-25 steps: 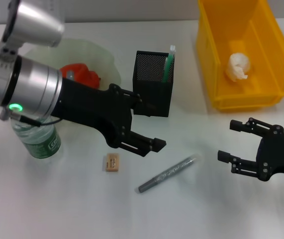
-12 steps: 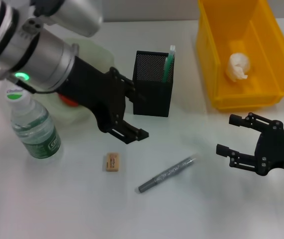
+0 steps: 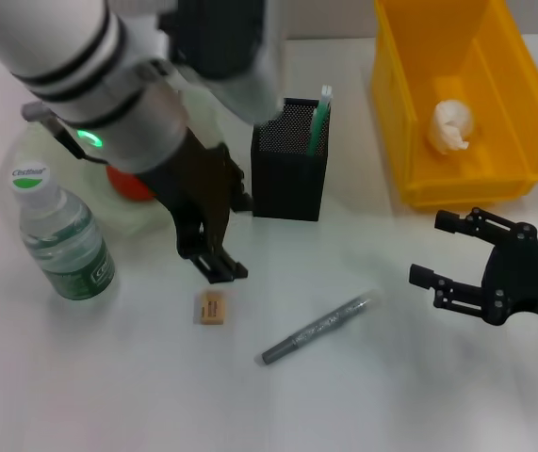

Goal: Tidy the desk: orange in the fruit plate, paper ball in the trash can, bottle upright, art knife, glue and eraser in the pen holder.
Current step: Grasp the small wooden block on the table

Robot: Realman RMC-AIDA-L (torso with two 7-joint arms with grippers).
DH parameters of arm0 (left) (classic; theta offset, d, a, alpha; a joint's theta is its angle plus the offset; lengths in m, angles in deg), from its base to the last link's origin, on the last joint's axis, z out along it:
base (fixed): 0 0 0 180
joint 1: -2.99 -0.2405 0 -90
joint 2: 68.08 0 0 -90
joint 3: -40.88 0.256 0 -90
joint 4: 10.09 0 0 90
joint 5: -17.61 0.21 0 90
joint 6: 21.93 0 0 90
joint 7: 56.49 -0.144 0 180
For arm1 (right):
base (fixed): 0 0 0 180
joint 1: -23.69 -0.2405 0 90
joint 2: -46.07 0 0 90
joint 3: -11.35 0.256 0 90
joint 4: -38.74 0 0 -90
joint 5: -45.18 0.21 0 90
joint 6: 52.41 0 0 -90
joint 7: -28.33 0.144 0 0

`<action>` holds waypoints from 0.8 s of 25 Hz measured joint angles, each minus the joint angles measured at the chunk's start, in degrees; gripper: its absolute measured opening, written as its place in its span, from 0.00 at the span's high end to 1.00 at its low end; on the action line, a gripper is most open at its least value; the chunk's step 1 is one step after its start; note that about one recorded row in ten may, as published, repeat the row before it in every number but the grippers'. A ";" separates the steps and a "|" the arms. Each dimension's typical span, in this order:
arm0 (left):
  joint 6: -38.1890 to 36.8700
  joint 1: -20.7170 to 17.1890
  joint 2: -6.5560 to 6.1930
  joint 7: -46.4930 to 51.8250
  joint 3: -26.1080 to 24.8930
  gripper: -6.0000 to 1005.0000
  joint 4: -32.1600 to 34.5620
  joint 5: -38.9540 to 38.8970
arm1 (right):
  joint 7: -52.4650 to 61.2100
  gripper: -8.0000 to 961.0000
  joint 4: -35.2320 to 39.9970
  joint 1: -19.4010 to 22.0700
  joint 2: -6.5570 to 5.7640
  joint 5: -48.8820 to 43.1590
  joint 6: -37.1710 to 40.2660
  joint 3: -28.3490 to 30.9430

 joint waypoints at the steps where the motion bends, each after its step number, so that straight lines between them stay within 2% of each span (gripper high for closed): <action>1: -0.01 0.40 0.08 0.53 1.46 0.24 -0.14 0.81 | 0.00 0.22 -0.12 -0.04 0.00 0.00 -0.06 0.05; 6: 0.81 2.44 0.30 2.86 7.57 0.24 -2.04 4.16 | 0.01 0.22 -0.38 -0.15 0.00 0.00 -0.22 0.17; 20: 5.68 5.12 0.30 4.62 14.49 0.25 -9.41 7.00 | 0.01 0.23 -0.61 -0.19 0.00 -0.04 -0.45 0.11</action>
